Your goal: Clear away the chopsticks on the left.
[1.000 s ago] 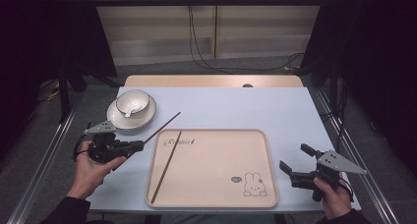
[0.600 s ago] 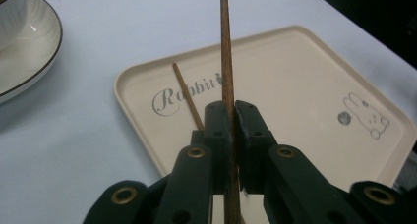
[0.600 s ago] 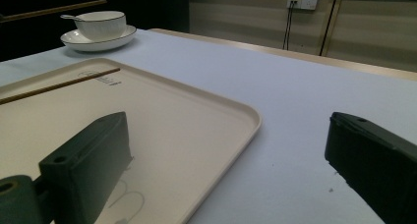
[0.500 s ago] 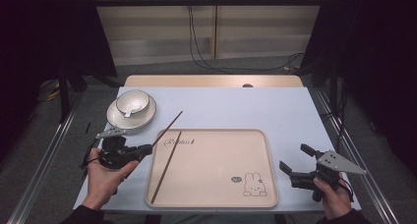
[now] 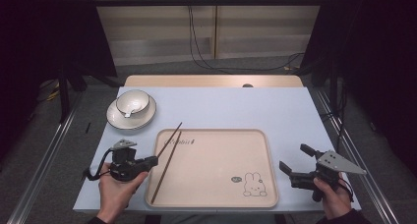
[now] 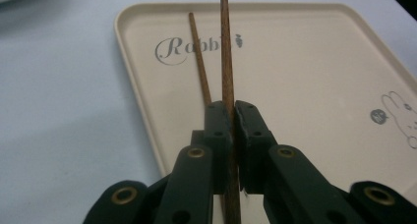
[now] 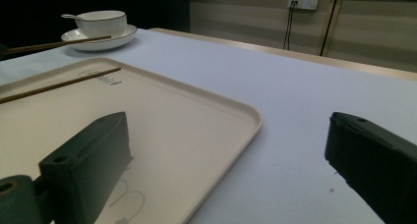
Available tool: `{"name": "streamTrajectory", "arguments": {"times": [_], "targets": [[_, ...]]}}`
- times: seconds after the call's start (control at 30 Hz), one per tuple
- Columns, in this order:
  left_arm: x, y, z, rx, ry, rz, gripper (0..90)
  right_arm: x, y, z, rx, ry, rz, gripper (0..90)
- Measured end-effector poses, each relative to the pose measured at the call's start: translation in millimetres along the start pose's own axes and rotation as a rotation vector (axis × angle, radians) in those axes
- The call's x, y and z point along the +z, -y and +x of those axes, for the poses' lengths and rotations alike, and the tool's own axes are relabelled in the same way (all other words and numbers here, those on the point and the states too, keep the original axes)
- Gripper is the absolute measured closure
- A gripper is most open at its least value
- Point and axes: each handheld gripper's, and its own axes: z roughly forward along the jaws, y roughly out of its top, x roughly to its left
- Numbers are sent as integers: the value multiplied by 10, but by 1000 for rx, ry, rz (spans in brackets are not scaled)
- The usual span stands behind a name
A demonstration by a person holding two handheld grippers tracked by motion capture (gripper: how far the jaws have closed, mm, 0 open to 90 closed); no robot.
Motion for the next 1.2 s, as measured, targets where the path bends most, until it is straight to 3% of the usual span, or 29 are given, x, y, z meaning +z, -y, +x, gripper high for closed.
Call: {"name": "streamTrajectory", "arguments": {"times": [0.03,0.1,0.33,0.5,0.67,0.97,1.2], "targets": [[24,17,-7,-6,-25,16,850,0,0,0,1,-1,0,30],[61,36,-23,-28,-38,23,850,-1,-1,-1,-2,0,-2,30],[182,56,-101,-53,-48,42,850,0,0,2,0,-4,1,30],[257,58,-180,-56,-67,50,850,2,0,4,0,-2,1,30],[343,91,-271,-24,-92,82,849,-1,0,1,-3,-4,-1,30],[429,91,-239,-16,-122,101,846,-1,0,2,-3,-7,-1,30],[478,78,-215,-32,-107,116,824,-1,1,4,1,-9,2,30]]}}
